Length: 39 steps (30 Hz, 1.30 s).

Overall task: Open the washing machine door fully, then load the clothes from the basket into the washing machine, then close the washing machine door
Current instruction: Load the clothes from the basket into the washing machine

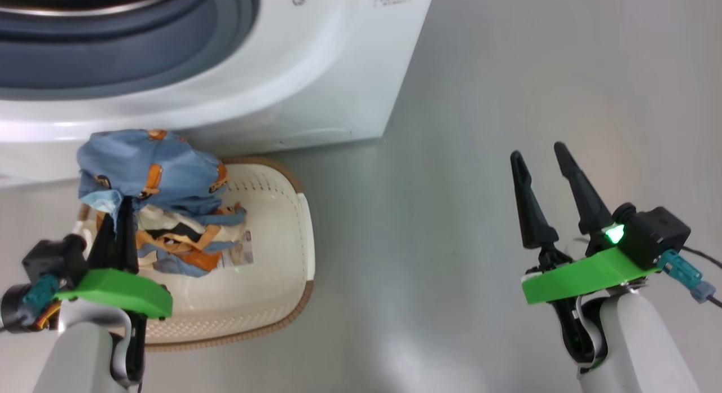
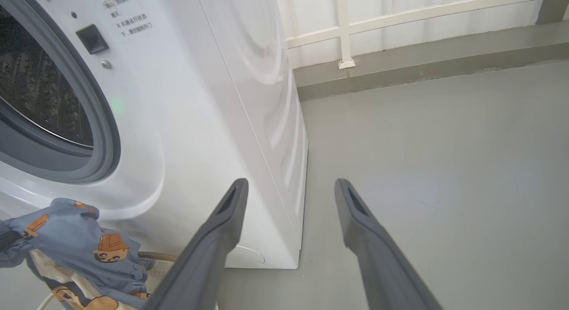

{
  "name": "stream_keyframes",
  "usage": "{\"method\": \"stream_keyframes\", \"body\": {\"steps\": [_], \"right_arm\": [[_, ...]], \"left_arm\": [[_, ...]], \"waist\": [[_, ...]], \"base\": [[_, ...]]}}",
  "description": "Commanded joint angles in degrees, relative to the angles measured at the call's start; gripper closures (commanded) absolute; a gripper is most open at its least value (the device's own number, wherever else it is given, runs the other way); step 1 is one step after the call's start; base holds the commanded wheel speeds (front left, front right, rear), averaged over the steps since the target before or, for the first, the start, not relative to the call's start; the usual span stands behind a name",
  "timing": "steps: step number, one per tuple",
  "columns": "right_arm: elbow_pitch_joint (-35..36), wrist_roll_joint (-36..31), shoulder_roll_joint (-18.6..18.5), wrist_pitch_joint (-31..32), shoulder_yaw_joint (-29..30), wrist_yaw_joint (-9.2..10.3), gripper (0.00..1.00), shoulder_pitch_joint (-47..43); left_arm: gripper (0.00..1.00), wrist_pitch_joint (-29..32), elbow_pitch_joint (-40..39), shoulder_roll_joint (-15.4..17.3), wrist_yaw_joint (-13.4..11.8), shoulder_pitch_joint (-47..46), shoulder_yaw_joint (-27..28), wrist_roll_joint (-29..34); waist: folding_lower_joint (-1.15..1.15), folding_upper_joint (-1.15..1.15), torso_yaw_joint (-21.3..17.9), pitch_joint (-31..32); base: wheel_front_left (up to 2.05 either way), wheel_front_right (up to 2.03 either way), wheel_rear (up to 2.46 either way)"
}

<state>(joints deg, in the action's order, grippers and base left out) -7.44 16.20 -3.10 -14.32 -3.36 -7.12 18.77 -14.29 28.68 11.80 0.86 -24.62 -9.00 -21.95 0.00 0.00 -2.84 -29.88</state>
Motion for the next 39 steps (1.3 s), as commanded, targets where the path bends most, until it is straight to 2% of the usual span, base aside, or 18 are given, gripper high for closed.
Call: {"method": "stream_keyframes", "body": {"steps": [1,22,39], "right_arm": [[0.77,-0.42,0.23,-0.68,-1.55,-0.36,0.00,-1.95],[-1.19,-0.79,0.23,-0.68,-1.37,-0.36,0.00,-6.04],[-2.24,-1.18,0.23,-0.68,-2.05,-0.36,0.00,-8.97]], "left_arm": [[1.00,-0.71,-3.16,1.13,0.53,2.12,3.18,1.27],[1.00,-0.71,-22.38,-4.68,1.90,15.45,11.98,9.21],[1.00,-0.71,-28.02,-7.69,1.97,26.02,15.49,12.18]], "waist": [[0.00,0.00,1.19,3.67],[0.00,0.00,2.82,15.24],[0.00,0.00,3.07,22.01]], "base": [[0.00,0.00,0.00],[0.00,0.00,0.00],[0.00,0.00,0.00]]}}
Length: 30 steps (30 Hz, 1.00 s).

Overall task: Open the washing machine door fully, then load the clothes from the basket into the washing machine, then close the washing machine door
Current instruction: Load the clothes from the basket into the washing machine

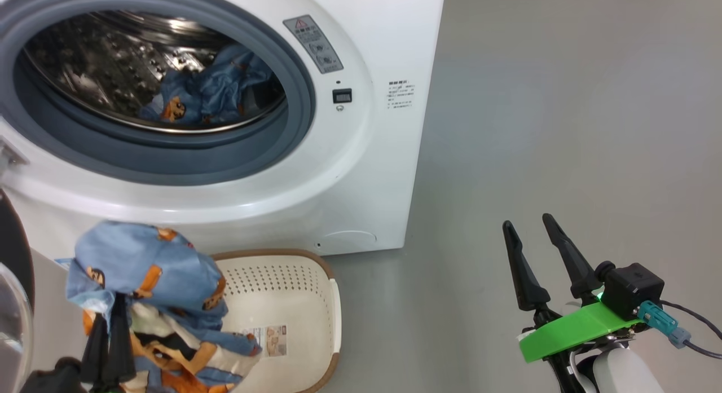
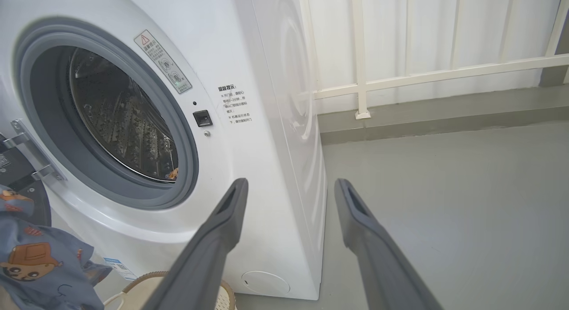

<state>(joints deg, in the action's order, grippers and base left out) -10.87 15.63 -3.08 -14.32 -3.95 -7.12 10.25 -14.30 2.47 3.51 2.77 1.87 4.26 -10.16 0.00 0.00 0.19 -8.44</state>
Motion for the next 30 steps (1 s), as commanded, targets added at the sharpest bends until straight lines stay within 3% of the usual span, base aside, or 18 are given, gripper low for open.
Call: {"method": "stream_keyframes", "body": {"steps": [1,30], "right_arm": [[1.15,-0.60,0.21,-0.68,-1.47,-0.36,0.00,-0.55],[0.87,-1.15,0.21,-0.68,-0.64,-0.36,0.00,-2.25]], "left_arm": [[1.00,-0.70,-1.90,0.48,0.04,-0.01,2.24,0.47],[1.00,-0.70,-1.83,-0.61,-1.36,5.16,1.53,-0.28]], "waist": [[0.00,0.00,0.03,0.87],[0.00,0.00,0.21,4.88]], "base": [[0.00,0.00,0.00],[0.00,0.00,0.00]]}}
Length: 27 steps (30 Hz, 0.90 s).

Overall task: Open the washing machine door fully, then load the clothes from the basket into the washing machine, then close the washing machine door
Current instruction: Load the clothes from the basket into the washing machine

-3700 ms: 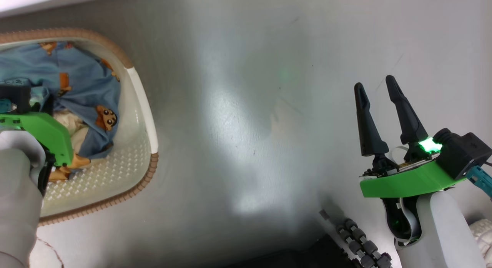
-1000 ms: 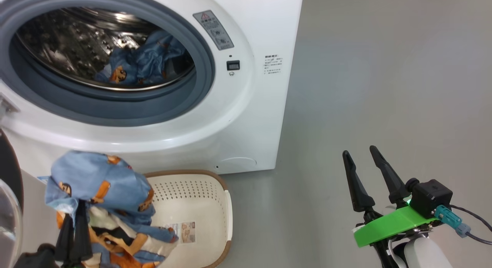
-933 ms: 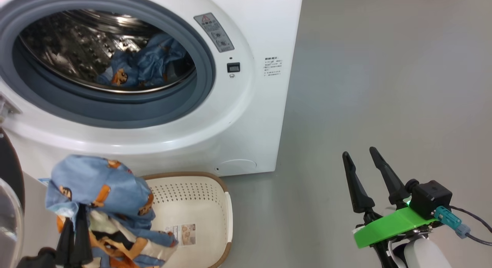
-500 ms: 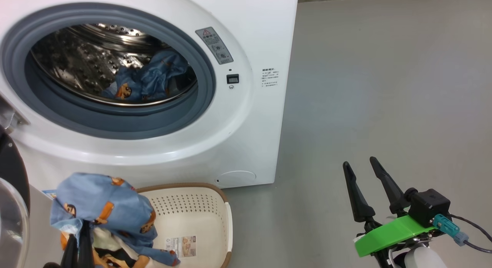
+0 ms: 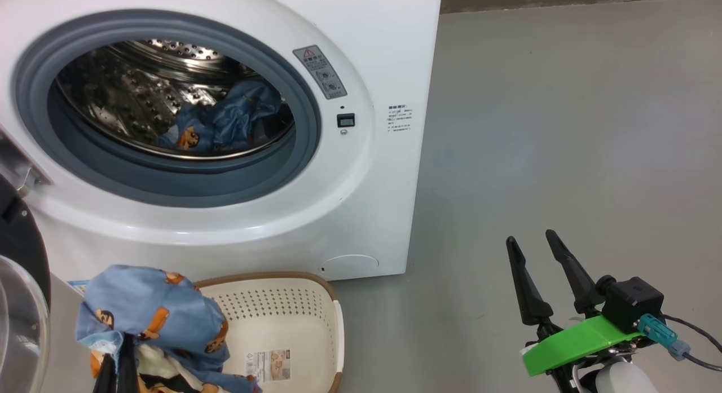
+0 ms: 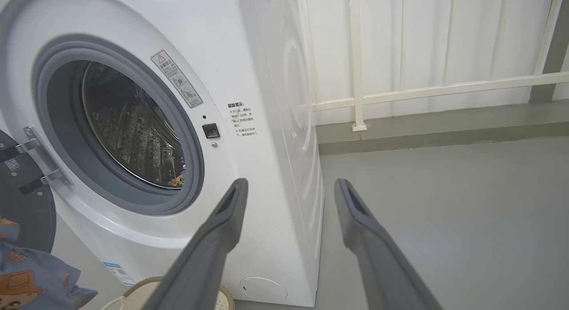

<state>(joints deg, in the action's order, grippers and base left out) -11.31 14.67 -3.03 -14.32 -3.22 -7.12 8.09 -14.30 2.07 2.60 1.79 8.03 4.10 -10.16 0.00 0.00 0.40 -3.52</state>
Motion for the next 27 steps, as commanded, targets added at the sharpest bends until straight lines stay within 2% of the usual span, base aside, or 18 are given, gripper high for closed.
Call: {"method": "stream_keyframes", "body": {"steps": [1,14,27], "right_arm": [[1.35,-0.16,0.15,-0.68,-1.42,-0.36,0.00,-0.12],[2.19,0.10,0.15,-0.68,-1.28,-0.36,0.00,-0.01],[3.23,-0.22,0.15,-0.68,-1.38,-0.36,0.00,2.09]], "left_arm": [[1.00,-0.70,-1.44,0.30,-0.44,-0.97,1.64,-0.38],[1.00,-0.70,-1.68,0.29,-1.07,-2.48,0.85,-0.86],[1.00,-0.70,0.96,0.28,-0.32,-14.59,0.57,-0.49]], "waist": [[0.00,0.00,-0.02,-0.08],[0.00,0.00,0.23,-2.58],[0.00,0.00,0.03,-10.82]], "base": [[0.00,0.00,0.00],[0.00,0.00,0.00],[0.00,0.00,0.00]]}}
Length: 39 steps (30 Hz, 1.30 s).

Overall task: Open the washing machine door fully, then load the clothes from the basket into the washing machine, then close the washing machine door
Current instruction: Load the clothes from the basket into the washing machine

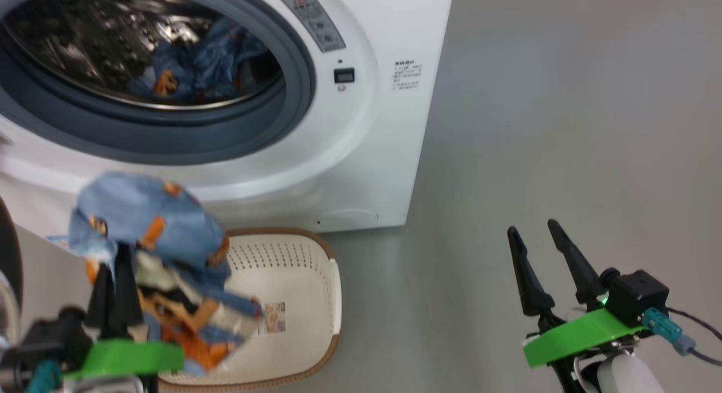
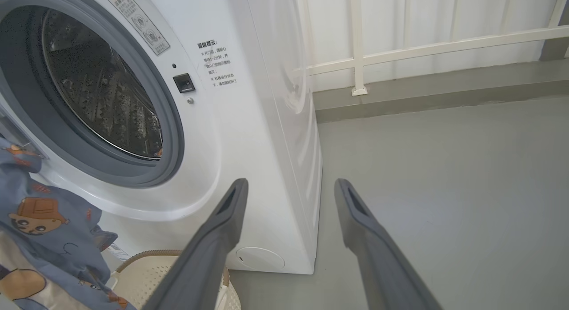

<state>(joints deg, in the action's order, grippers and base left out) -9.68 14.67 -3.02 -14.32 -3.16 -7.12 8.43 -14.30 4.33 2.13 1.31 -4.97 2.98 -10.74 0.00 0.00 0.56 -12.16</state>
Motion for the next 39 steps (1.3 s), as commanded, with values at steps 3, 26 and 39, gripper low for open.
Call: {"method": "stream_keyframes", "body": {"steps": [3,26,39], "right_arm": [[1.91,-0.44,0.14,-0.68,-1.55,-0.36,0.00,2.61],[3.78,0.15,0.14,-0.68,-3.29,-0.36,0.00,8.44],[3.94,1.38,0.14,-0.68,-4.70,-0.36,0.00,9.37]], "left_arm": [[1.00,-0.70,0.06,0.84,0.90,-6.14,2.02,0.64],[1.00,-0.70,15.25,6.57,4.31,-39.26,4.02,3.75],[1.00,3.24,32.48,8.78,5.56,-58.12,0.38,2.44]], "waist": [[0.00,0.00,-0.25,-4.25],[0.00,0.00,-4.96,-19.60],[0.00,0.00,-5.46,-26.36]], "base": [[0.00,0.00,0.00],[0.00,0.00,0.00],[0.00,0.00,0.00]]}}
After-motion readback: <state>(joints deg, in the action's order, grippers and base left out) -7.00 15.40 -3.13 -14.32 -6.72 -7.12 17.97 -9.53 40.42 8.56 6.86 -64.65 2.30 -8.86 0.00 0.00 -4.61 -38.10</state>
